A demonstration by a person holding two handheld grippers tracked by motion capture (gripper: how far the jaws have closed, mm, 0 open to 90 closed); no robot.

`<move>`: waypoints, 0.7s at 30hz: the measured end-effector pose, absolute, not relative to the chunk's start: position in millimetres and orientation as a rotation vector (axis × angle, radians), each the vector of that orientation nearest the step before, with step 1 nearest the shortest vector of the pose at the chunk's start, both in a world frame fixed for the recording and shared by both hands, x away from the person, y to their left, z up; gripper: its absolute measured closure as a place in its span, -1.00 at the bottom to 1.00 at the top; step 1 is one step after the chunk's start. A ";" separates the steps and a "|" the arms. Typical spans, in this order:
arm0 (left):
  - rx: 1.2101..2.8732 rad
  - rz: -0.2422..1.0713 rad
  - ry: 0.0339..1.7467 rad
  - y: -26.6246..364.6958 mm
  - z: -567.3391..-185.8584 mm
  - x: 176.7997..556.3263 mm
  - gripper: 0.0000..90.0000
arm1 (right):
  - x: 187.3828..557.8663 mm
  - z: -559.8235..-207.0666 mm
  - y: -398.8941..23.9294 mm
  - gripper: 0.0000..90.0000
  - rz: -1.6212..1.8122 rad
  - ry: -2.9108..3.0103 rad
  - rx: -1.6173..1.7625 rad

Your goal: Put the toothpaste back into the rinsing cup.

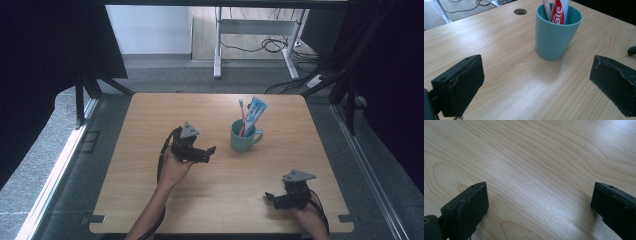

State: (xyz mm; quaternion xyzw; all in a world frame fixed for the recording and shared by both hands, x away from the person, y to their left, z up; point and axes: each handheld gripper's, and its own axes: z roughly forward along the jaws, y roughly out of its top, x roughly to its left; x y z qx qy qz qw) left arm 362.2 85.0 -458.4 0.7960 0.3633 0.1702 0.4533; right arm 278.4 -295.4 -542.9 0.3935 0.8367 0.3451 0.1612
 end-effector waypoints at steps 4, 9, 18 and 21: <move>1.971 0.430 0.908 94.4 -460.4 355.6 -1.00 | 278.4 -542.9 -295.3 -0.98 0.988 2.389 1.125; 1.973 0.438 0.917 104.6 -461.8 347.4 -1.00 | 278.4 -542.9 -295.3 -0.98 0.988 2.389 1.124; 1.973 0.430 0.921 122.2 -463.7 328.8 -1.00 | 278.4 -542.9 -295.3 -0.98 0.988 2.387 1.124; 1.979 0.431 0.927 127.9 -465.8 322.2 -1.00 | 278.4 -542.9 -295.3 -0.98 0.988 2.388 1.125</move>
